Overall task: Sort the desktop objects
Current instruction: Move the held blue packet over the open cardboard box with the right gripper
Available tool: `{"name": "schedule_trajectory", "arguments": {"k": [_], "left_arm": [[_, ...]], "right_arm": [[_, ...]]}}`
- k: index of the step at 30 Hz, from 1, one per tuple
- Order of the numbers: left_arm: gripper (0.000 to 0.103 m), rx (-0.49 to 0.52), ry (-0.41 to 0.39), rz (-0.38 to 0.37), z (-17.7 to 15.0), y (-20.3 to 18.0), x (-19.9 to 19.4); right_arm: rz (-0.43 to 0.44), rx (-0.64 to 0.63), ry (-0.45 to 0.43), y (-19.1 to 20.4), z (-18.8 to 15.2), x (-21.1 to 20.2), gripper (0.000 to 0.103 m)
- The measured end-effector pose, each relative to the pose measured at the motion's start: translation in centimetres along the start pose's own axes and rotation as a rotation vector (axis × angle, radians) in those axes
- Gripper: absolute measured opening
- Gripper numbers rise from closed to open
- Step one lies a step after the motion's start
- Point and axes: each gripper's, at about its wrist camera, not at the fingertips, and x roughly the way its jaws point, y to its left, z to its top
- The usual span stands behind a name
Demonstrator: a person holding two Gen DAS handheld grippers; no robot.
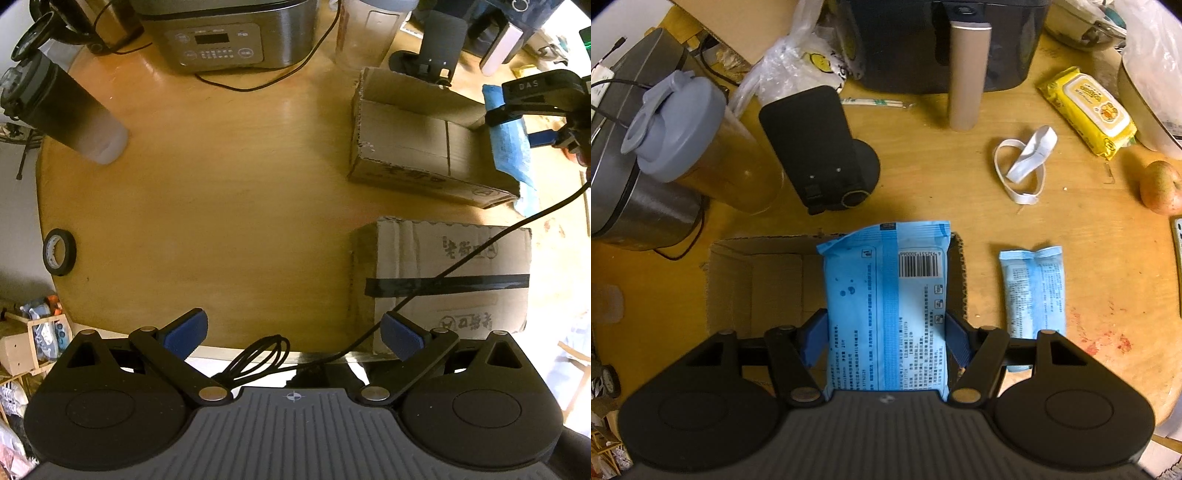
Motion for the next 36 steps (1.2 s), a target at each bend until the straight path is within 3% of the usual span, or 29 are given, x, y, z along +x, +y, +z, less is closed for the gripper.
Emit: {"name": "schedule_trajectory", "arguments": {"k": [26, 28, 30, 36], "left_arm": [[0.103, -0.032, 0.05, 0.03, -0.5, 0.8, 0.9], [0.103, -0.034, 0.051, 0.031, -0.5, 0.8, 0.9], [0.103, -0.034, 0.052, 0.03, -0.4, 0.7, 0.8], [0.103, -0.033, 0.052, 0.029, -0.4, 0.3, 0.7]], "right_arm": [[-0.006, -0.025, 0.049, 0.4, -0.2, 6.1, 0.066], [-0.012, -0.021, 0.045, 0.3, -0.2, 6.1, 0.08], [-0.016, -0.028, 0.031, 0.4, -0.1, 5.9, 0.103], [-0.004, -0.026, 0.024, 0.6, 0.0, 5.5, 0.103]]}}
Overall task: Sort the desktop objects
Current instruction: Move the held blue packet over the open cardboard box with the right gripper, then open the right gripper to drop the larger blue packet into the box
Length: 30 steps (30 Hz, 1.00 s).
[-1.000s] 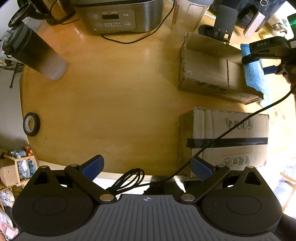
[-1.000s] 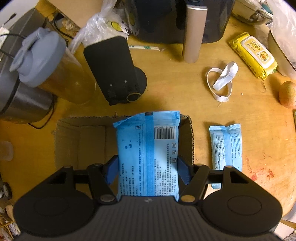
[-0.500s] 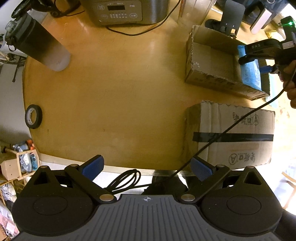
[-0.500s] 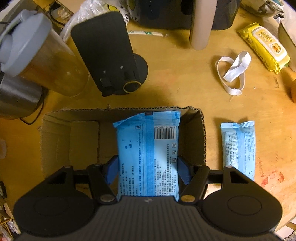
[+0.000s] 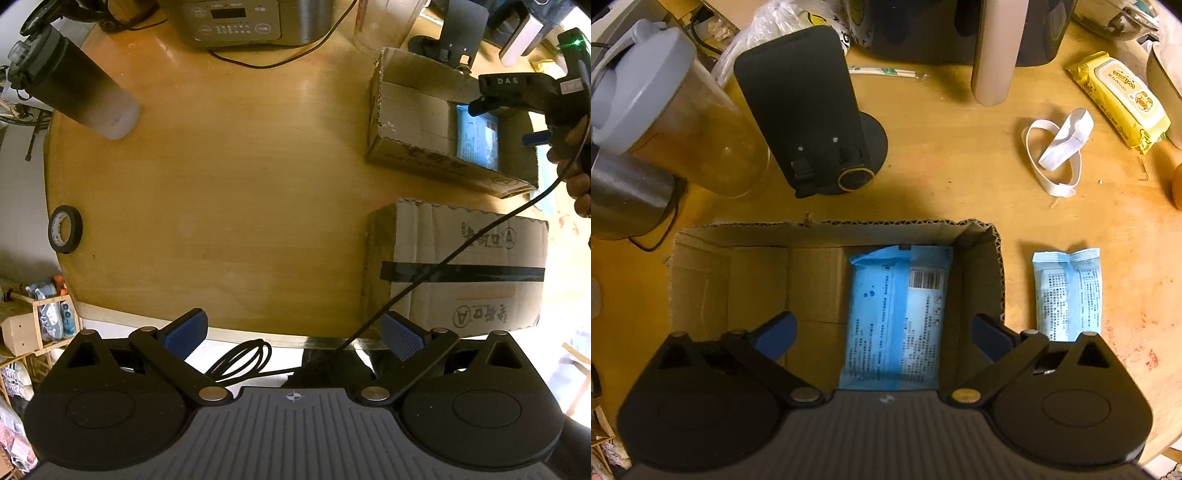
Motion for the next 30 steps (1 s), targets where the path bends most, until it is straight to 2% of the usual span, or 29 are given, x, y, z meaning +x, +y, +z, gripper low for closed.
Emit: {"name": "schedule_trajectory", "arguments": {"k": [12, 19, 30], "left_arm": [[0.103, -0.013, -0.007, 0.006, -0.2, -0.5, -0.4], [0.103, -0.011, -0.014, 0.002, -0.4, -1.1, -1.3], [0.103, 0.007, -0.031, -0.003, -0.5, -3.1, -2.5]], "right_arm": [[0.033, -0.007, 0.001, 0.3, -0.3, -1.2, 0.103], [0.017, -0.029, -0.001, 0.2, -0.1, -3.0, 0.103], [0.007, -0.035, -0.031, -2.0, -0.2, -5.8, 0.103]]}}
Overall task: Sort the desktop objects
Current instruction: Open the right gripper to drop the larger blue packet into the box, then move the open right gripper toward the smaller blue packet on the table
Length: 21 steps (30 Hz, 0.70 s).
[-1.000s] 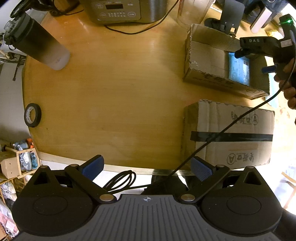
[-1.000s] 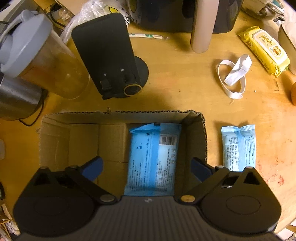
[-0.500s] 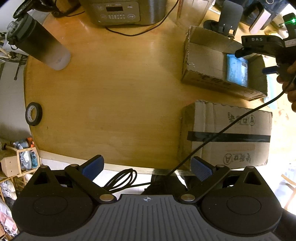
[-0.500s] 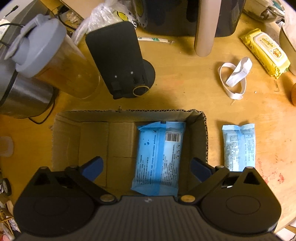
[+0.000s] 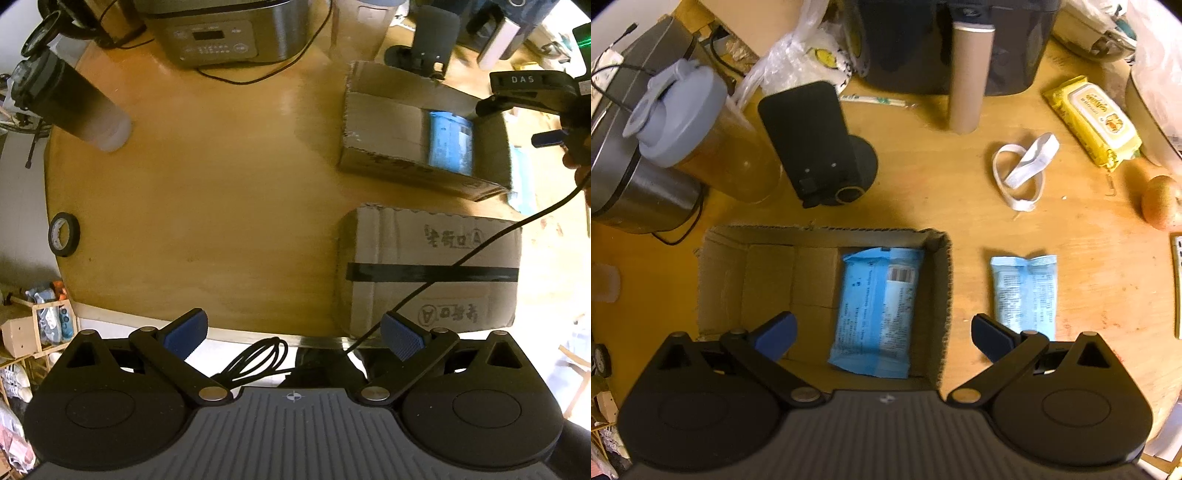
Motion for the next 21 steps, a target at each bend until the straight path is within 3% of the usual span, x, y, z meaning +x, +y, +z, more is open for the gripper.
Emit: {"name": "schedule_trajectory", "arguments": {"k": [21], "left_arm": [[0.103, 0.034, 0.005, -0.001, -0.5, -3.7, -0.1]], "right_arm": [[-0.041, 0.016, -0.027, -4.6, -0.2, -1.2, 0.103]]}}
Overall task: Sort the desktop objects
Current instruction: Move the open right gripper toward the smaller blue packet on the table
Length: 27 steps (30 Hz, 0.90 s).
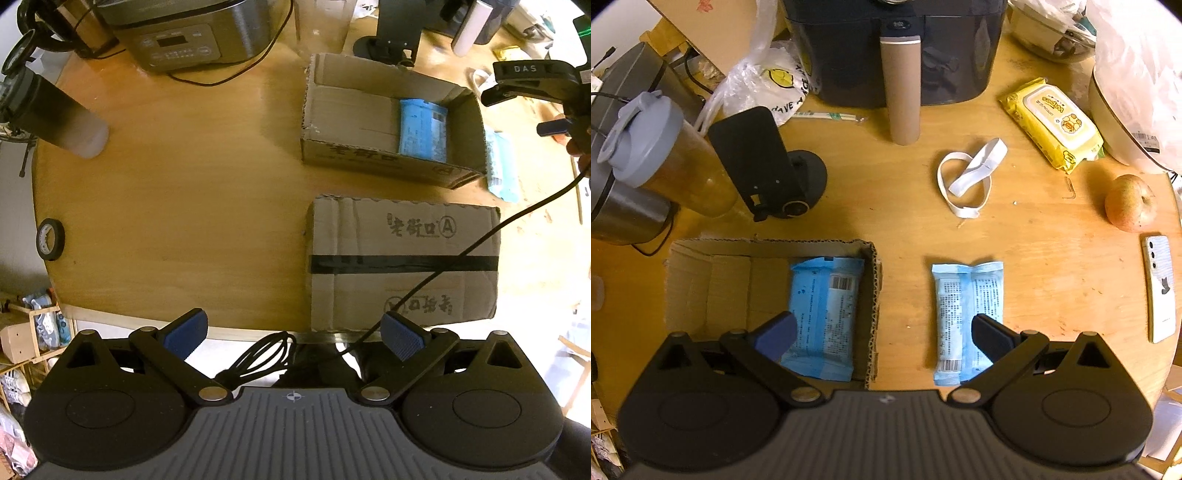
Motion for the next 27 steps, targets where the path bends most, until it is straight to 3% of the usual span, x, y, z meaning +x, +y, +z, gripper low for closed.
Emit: {"name": "schedule_trajectory", "arguments": {"k": [27], "left_arm": [[0.103, 0.011, 0.001, 0.009, -0.2, -3.5, 0.2]], "right_arm": [[-0.026, 0.048, 0.01, -5.4, -0.2, 0.9, 0.103]]}}
